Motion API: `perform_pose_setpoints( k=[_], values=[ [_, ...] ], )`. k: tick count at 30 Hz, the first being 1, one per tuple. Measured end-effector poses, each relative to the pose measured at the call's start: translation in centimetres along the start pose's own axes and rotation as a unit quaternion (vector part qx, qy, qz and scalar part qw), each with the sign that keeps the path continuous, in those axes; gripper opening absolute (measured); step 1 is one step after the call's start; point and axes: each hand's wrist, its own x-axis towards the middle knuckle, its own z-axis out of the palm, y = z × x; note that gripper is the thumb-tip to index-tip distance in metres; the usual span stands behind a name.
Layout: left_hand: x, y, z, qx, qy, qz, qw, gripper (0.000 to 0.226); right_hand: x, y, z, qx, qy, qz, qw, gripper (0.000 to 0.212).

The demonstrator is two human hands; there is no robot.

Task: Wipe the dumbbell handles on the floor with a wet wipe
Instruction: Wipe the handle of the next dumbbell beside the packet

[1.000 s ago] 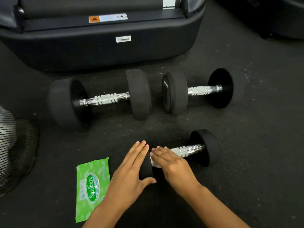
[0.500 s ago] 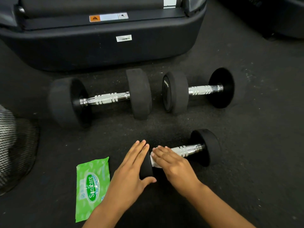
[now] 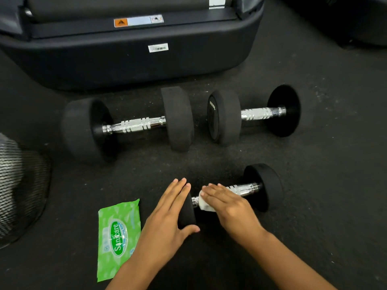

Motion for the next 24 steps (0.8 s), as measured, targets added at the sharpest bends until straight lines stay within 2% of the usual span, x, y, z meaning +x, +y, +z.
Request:
perform_pose_setpoints(
  k=[1, 4, 9, 13, 17, 22, 24],
  values=[
    [0.0, 0.0, 0.0, -0.001, -0.003, -0.004, 1.000, 0.103, -0.1, -0.6, 0.4, 0.006, -0.004, 0.001, 1.000, 0.038],
    [0.0, 0.1, -0.2, -0.004, -0.009, -0.012, 1.000, 0.105, -0.9, 0.3, -0.5, 0.019, -0.024, -0.065, 0.997, 0.038],
    [0.0, 0.1, -0.2, 0.000, -0.007, -0.006, 1.000, 0.103, 0.3, -0.1, -0.3, 0.012, 0.005, 0.026, 1.000, 0.036],
    [0.0, 0.4, -0.4, -0.001, -0.015, -0.018, 1.000, 0.105, -0.8, 1.0, -1.2, 0.022, -0.027, -0.045, 0.998, 0.038],
    [-0.1, 0.3, -0.3, 0.000, -0.014, -0.014, 1.000, 0.103, 0.5, 0.7, -1.0, 0.021, -0.004, 0.025, 0.999, 0.041],
    [-0.1, 0.6, -0.5, -0.003, -0.019, -0.020, 1.000, 0.105, -0.9, 1.8, -1.6, 0.020, -0.016, -0.044, 0.999, 0.041],
    [-0.1, 0.5, -0.5, -0.005, -0.011, -0.014, 1.000, 0.104, -0.2, 2.2, -1.9, 0.019, -0.009, -0.001, 1.000, 0.048]
  ],
)
